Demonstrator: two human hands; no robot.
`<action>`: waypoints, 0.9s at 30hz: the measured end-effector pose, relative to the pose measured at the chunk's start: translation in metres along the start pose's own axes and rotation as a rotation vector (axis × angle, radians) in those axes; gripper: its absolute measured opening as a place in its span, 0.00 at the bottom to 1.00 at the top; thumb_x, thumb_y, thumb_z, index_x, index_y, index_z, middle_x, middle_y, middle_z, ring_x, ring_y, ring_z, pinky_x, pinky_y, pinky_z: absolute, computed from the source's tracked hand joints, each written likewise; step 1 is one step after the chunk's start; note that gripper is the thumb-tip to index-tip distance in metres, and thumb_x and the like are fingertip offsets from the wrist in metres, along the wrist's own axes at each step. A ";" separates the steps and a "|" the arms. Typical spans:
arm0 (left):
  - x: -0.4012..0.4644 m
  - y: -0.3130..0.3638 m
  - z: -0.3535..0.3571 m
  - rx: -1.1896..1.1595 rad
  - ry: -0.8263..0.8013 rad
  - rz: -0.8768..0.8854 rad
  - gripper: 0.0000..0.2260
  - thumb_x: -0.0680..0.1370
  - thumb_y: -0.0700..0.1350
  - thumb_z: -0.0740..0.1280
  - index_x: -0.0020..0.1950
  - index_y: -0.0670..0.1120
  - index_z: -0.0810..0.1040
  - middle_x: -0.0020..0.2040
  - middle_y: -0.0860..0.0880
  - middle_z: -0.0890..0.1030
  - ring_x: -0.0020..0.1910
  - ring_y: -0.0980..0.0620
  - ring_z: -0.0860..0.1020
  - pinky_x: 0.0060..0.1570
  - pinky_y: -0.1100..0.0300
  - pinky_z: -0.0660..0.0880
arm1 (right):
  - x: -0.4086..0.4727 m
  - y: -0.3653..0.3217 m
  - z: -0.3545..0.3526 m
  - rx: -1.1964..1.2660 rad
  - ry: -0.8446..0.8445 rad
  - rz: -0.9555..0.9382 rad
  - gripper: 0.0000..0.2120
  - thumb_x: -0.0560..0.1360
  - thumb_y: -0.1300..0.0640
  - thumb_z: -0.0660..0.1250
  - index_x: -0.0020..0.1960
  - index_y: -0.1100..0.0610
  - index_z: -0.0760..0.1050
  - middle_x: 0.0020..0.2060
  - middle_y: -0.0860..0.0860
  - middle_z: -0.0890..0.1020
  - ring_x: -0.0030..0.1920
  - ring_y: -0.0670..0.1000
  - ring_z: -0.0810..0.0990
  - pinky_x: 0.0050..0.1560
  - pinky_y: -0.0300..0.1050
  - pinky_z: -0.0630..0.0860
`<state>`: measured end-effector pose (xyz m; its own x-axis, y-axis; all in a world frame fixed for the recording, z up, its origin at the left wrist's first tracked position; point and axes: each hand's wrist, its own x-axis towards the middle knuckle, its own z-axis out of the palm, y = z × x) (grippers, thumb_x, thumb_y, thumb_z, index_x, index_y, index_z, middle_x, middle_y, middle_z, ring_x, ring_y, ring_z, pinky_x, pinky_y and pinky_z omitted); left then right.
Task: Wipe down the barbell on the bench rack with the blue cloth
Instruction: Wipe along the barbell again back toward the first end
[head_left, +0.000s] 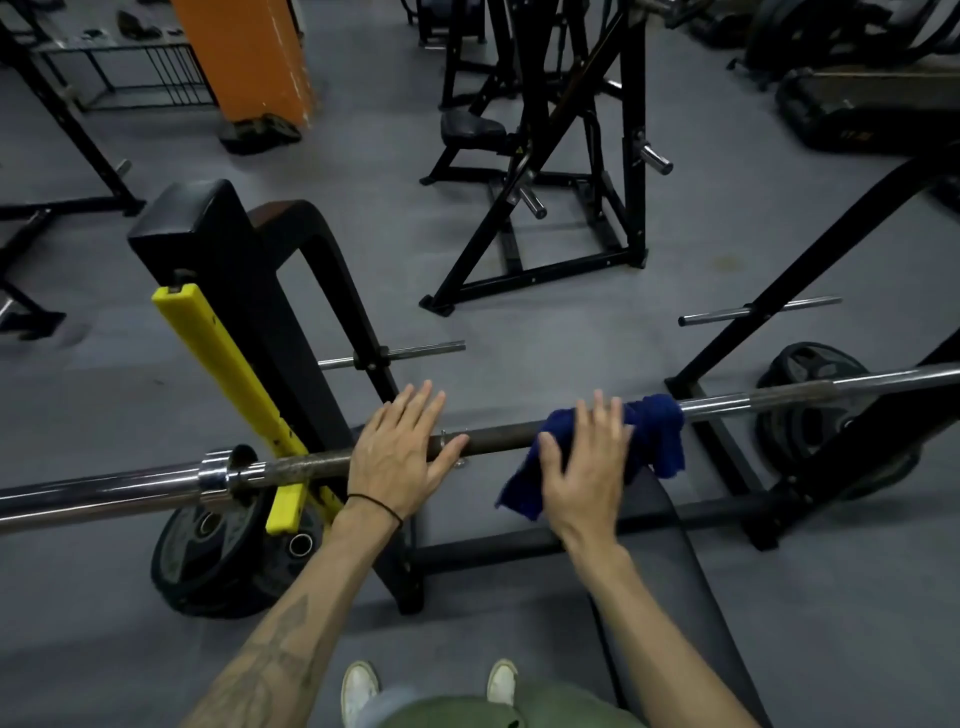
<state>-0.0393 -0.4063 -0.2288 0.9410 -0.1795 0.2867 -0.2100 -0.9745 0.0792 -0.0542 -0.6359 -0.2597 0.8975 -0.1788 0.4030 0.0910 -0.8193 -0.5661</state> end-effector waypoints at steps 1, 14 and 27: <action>-0.001 -0.001 0.001 0.006 0.002 0.008 0.30 0.82 0.65 0.52 0.74 0.46 0.72 0.74 0.46 0.72 0.73 0.46 0.70 0.70 0.47 0.69 | -0.008 -0.015 0.007 0.032 -0.048 -0.048 0.36 0.85 0.36 0.50 0.80 0.63 0.63 0.81 0.58 0.61 0.83 0.56 0.52 0.83 0.55 0.42; -0.003 -0.003 0.001 0.061 0.004 0.044 0.30 0.83 0.64 0.51 0.74 0.46 0.72 0.74 0.46 0.72 0.74 0.47 0.70 0.72 0.48 0.65 | -0.010 -0.006 0.006 0.002 -0.109 -0.189 0.35 0.85 0.37 0.49 0.81 0.61 0.61 0.82 0.55 0.59 0.83 0.54 0.52 0.83 0.56 0.43; 0.001 -0.007 0.009 0.097 0.081 0.074 0.30 0.82 0.64 0.51 0.72 0.44 0.74 0.72 0.44 0.75 0.71 0.44 0.72 0.72 0.47 0.65 | -0.006 -0.007 0.007 -0.007 -0.123 -0.291 0.33 0.86 0.39 0.52 0.79 0.62 0.65 0.80 0.56 0.65 0.82 0.55 0.57 0.83 0.58 0.46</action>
<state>-0.0348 -0.4012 -0.2376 0.8989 -0.2433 0.3644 -0.2473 -0.9683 -0.0363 -0.0576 -0.6253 -0.2630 0.8797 0.1308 0.4572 0.3491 -0.8304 -0.4342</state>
